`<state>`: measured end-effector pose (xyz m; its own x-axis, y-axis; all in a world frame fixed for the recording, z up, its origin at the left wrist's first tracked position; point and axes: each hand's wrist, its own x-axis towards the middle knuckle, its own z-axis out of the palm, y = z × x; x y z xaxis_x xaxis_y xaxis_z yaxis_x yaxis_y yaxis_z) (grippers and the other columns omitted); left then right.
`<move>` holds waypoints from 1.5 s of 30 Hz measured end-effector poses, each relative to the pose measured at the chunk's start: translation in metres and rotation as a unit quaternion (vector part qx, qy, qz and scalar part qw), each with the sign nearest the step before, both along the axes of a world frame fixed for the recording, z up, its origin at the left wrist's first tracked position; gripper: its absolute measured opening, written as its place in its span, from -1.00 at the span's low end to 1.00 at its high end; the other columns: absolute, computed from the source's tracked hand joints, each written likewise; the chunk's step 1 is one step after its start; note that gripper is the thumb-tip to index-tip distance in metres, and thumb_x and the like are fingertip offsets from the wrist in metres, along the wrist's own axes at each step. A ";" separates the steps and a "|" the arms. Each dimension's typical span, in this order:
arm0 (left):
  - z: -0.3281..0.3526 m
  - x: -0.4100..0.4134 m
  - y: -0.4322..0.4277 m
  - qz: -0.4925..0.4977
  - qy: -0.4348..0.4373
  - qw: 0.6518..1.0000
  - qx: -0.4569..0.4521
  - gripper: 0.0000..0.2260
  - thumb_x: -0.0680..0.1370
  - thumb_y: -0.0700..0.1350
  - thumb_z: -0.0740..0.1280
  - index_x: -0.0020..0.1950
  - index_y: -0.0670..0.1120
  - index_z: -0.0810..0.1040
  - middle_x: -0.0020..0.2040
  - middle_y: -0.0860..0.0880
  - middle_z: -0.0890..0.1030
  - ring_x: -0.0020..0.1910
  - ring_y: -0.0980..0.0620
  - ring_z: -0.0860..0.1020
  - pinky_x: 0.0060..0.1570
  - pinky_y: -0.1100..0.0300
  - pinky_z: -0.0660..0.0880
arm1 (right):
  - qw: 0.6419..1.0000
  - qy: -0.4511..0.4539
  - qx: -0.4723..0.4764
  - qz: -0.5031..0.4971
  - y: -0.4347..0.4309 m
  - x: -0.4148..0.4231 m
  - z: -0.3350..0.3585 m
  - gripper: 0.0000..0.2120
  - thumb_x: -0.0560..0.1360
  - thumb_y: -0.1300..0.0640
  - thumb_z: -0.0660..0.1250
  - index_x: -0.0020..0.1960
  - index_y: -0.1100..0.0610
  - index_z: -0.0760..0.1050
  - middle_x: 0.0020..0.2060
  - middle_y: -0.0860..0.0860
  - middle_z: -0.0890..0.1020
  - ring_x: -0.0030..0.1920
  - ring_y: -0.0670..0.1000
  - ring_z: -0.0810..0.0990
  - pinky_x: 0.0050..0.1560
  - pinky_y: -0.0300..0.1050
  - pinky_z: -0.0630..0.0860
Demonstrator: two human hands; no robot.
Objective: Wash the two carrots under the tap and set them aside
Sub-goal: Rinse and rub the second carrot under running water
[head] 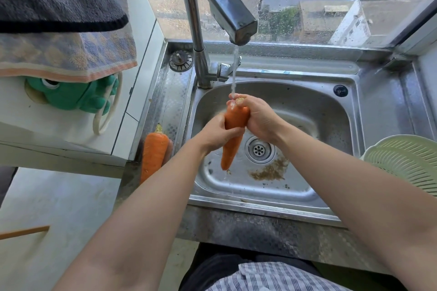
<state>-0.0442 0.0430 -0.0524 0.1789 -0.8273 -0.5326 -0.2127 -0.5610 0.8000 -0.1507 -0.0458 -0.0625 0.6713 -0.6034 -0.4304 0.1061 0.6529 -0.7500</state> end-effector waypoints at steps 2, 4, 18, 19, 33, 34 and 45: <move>-0.003 -0.001 0.000 0.012 -0.027 0.999 -0.013 -0.60 0.49 -0.11 0.44 0.24 -0.13 0.38 0.02 -0.02 0.56 0.03 0.04 0.56 0.04 0.16 0.50 | 0.997 0.048 -0.064 0.005 0.002 0.002 -0.001 -0.87 0.52 0.27 0.29 0.04 0.19 0.56 -0.06 0.12 0.58 -0.04 0.02 0.55 0.04 -0.09 0.52; -0.005 -0.002 0.000 0.033 -0.029 0.999 -0.020 -0.54 0.47 -0.12 0.47 0.25 -0.16 0.31 -0.01 -0.02 0.52 -0.01 0.04 0.55 0.01 0.14 0.52 | 0.994 0.072 -0.088 -0.007 0.004 0.009 0.002 -0.92 0.55 0.28 0.30 -0.01 0.16 0.56 -0.10 0.09 0.61 -0.08 0.01 0.57 -0.01 -0.10 0.54; -0.011 -0.007 -0.002 0.093 -0.052 0.994 -0.035 -0.51 0.43 -0.21 0.46 0.21 -0.09 0.24 -0.04 -0.06 0.50 -0.07 -0.04 0.53 -0.13 0.10 0.46 | 0.979 0.137 -0.143 -0.057 0.005 0.021 0.004 -0.88 0.60 0.29 0.19 0.09 0.15 0.45 -0.06 0.17 0.61 -0.12 0.03 0.62 -0.15 -0.19 0.57; -0.010 -0.007 -0.002 0.091 -0.037 0.994 -0.035 -0.48 0.44 -0.21 0.46 0.24 -0.09 0.22 -0.01 -0.06 0.50 -0.06 -0.02 0.53 -0.12 0.14 0.46 | 0.977 0.142 -0.148 -0.064 0.005 0.021 0.003 -0.91 0.61 0.26 0.21 0.07 0.14 0.45 -0.07 0.17 0.61 -0.13 0.03 0.63 -0.14 -0.17 0.58; -0.014 -0.005 0.003 0.061 -0.076 0.995 -0.026 -0.52 0.43 -0.12 0.51 0.21 -0.15 0.33 -0.01 -0.07 0.53 -0.08 -0.01 0.55 -0.13 0.17 0.47 | 0.980 0.139 -0.143 -0.017 0.014 0.007 -0.001 -0.79 0.61 0.25 0.17 0.18 0.21 0.52 0.02 0.14 0.62 0.04 0.05 0.60 0.11 0.01 0.58; -0.014 -0.005 0.002 0.062 -0.078 0.995 -0.027 -0.49 0.41 -0.13 0.53 0.20 -0.14 0.30 0.00 -0.07 0.53 -0.07 -0.02 0.56 -0.09 0.12 0.50 | 0.971 0.161 -0.173 -0.026 0.013 0.010 0.000 -0.82 0.61 0.25 0.18 0.14 0.21 0.52 -0.05 0.14 0.64 -0.02 0.03 0.62 0.07 -0.01 0.59; -0.013 -0.003 0.000 0.075 -0.087 0.992 -0.041 -0.45 0.38 -0.21 0.55 0.12 -0.17 0.22 -0.02 -0.02 0.42 0.02 -0.02 0.50 -0.01 0.14 0.43 | 0.996 0.055 -0.067 0.035 0.006 0.006 0.006 -0.79 0.59 0.33 0.08 0.09 0.20 0.46 0.03 0.21 0.59 -0.01 0.08 0.61 -0.04 -0.12 0.57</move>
<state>-0.0471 0.0434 -0.0650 0.3872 -0.8237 -0.4143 -0.2701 -0.5310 0.8032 -0.1446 -0.0398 -0.0565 0.6676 -0.6130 -0.4226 -0.0237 0.5498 -0.8349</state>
